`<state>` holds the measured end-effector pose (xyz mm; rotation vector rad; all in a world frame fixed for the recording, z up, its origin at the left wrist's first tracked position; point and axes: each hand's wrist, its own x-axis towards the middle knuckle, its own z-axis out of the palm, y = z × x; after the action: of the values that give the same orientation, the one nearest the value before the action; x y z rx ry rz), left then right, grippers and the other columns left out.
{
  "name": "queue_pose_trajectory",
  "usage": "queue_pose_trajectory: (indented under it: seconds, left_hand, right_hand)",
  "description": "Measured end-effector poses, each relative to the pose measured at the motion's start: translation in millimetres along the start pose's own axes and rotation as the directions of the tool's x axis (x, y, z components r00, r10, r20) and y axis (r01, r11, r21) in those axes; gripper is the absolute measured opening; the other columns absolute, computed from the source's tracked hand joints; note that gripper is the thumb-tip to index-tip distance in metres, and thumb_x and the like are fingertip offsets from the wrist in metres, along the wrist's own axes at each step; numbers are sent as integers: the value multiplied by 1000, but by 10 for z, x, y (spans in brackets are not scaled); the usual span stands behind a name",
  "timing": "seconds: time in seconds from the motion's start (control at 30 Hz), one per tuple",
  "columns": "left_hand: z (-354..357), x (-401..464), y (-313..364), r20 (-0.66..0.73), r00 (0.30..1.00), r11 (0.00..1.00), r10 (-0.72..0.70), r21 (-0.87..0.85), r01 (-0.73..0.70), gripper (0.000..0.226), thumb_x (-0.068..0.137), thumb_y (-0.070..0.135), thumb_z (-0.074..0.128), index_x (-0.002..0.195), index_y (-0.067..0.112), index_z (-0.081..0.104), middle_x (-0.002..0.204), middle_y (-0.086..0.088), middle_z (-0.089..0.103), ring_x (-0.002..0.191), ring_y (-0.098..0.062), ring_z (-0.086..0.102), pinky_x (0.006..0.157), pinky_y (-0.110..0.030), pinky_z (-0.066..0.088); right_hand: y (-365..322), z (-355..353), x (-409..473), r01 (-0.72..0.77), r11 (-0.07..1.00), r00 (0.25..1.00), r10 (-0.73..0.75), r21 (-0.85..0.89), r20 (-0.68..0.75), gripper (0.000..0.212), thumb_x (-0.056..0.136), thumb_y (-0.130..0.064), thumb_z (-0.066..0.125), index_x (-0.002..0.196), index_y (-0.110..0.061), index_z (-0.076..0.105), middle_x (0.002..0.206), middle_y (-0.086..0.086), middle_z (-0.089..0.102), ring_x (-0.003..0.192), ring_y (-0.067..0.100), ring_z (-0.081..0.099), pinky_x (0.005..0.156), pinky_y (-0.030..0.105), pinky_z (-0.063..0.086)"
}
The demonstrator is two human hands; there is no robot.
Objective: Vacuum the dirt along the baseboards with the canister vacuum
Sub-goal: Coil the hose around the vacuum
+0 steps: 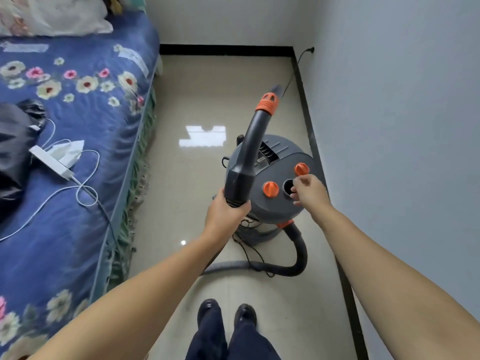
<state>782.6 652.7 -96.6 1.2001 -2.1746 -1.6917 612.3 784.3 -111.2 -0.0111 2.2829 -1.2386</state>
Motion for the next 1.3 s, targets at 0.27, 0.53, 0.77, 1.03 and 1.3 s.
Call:
queue_pose_trajectory:
  seconds: [0.27, 0.53, 0.77, 1.03, 1.3]
  left_hand:
    - [352, 492, -453, 30, 997, 998, -65, -21, 66, 30, 68, 41, 64, 96, 33, 55, 75, 16, 63, 73, -1, 59, 54, -14, 38]
    - [571, 526, -682, -27, 993, 978, -116, -177, 109, 31, 74, 32, 69, 103, 29, 58, 82, 12, 65, 80, -10, 62, 68, -25, 48]
    - [439, 585, -550, -16, 995, 989, -98, -114, 96, 22, 77, 30, 70, 94, 33, 55, 80, 15, 64, 76, 0, 60, 56, -9, 38]
    - [183, 385, -320, 48, 998, 999, -43, -7, 43, 25, 72, 41, 67, 93, 32, 56, 77, 13, 64, 73, -7, 61, 59, -22, 41]
    - [-268, 24, 17, 72, 954, 931, 290, 211, -298, 35, 75, 47, 62, 105, 37, 46, 76, 19, 59, 70, 0, 58, 58, -18, 43]
  right_hand:
    - [598, 658, 789, 170, 756, 976, -43, -632, 211, 36, 101, -40, 38, 116, -9, 46, 109, 13, 61, 96, 31, 60, 74, 37, 44]
    - [576, 787, 1021, 413, 185, 901, -224, -892, 371, 32, 104, -36, 30, 117, -8, 38, 100, 12, 63, 75, 30, 60, 46, 32, 29]
    - [370, 678, 996, 502, 110, 858, -186, -858, 478, 33, 99, -33, 45, 123, -10, 42, 118, 13, 58, 99, 31, 59, 65, 36, 42]
    - [-206, 306, 245, -83, 994, 599, 105, -68, 794, 60, 89, -40, 63, 142, -23, 41, 145, -4, 44, 135, 16, 40, 105, 44, 41]
    - [-1251, 521, -330, -166, 728, 970, -3, 665, 245, 20, 90, -15, 64, 99, -4, 51, 75, 8, 69, 76, 26, 68, 78, 42, 57]
